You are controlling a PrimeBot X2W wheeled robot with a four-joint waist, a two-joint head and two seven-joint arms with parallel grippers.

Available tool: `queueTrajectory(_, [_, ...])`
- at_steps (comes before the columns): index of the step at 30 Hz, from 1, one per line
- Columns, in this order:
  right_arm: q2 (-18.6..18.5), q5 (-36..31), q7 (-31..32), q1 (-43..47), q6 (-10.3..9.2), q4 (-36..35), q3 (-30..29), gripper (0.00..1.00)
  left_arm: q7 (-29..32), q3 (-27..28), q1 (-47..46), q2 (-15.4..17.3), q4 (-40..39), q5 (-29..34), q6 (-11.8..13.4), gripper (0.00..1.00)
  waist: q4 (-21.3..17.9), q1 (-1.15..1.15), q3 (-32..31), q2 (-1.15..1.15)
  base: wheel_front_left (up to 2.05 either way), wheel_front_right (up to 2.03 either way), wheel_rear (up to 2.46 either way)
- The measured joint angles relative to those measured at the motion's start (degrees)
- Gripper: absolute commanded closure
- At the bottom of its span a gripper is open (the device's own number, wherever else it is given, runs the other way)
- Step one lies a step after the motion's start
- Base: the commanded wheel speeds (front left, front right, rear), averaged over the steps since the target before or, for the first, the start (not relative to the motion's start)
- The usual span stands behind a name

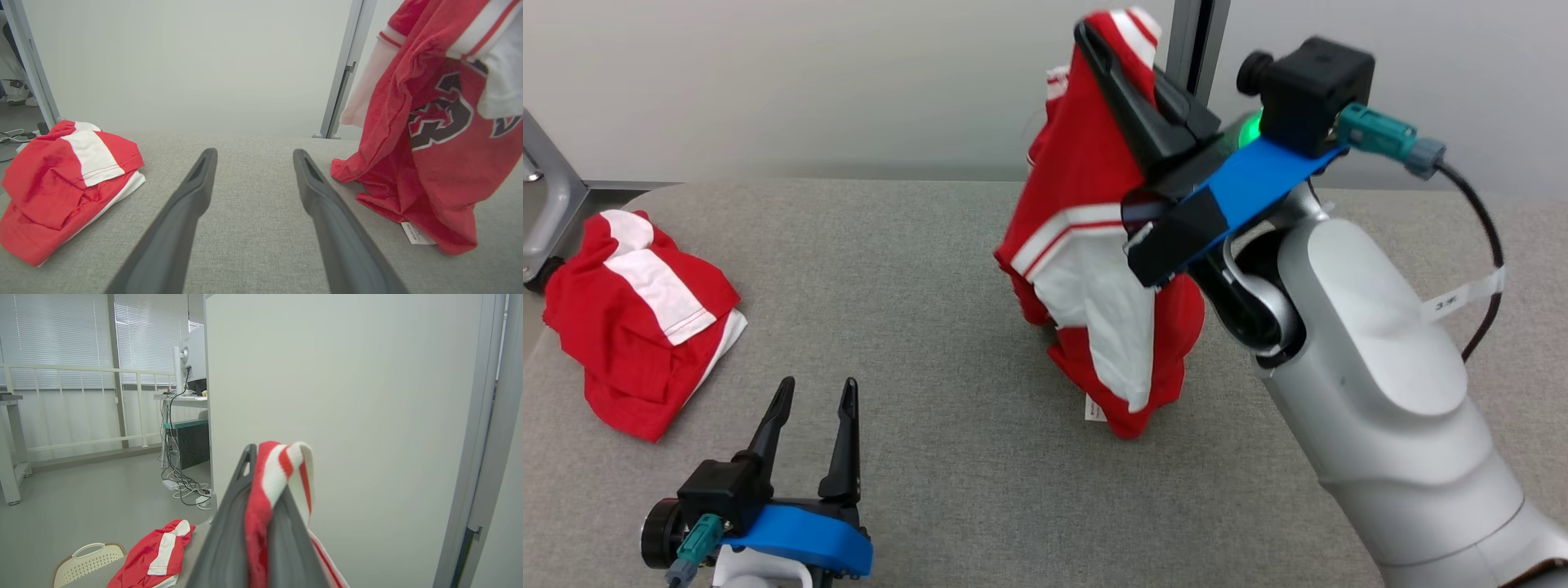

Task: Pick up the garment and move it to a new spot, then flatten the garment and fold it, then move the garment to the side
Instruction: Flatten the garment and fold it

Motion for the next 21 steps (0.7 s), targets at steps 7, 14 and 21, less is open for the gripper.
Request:
queueTrajectory(7, [0.1,4.6,-7.2,-7.3,0.0,3.1,-2.7,1.0,0.0,1.1,0.4,0.2,-0.6,0.2,0.0,0.0,-1.1,0.0,0.9,0.0,0.0,0.0,0.0])
queueTrajectory(14, [-0.8,-4.3,-5.8,1.0,0.0,10.0,-14.8,1.0,0.0,1.1,0.0,-0.5,-1.4,0.6,0.0,0.0,-2.4,0.0,2.4,0.0,0.0,0.0,0.0])
queueTrajectory(21, [-4.6,-9.2,-3.6,13.7,0.0,12.3,-27.1,1.0,0.0,1.4,-0.7,-0.8,-1.6,1.0,0.0,0.0,-3.4,0.0,3.9,0.0,0.0,0.0,0.0])
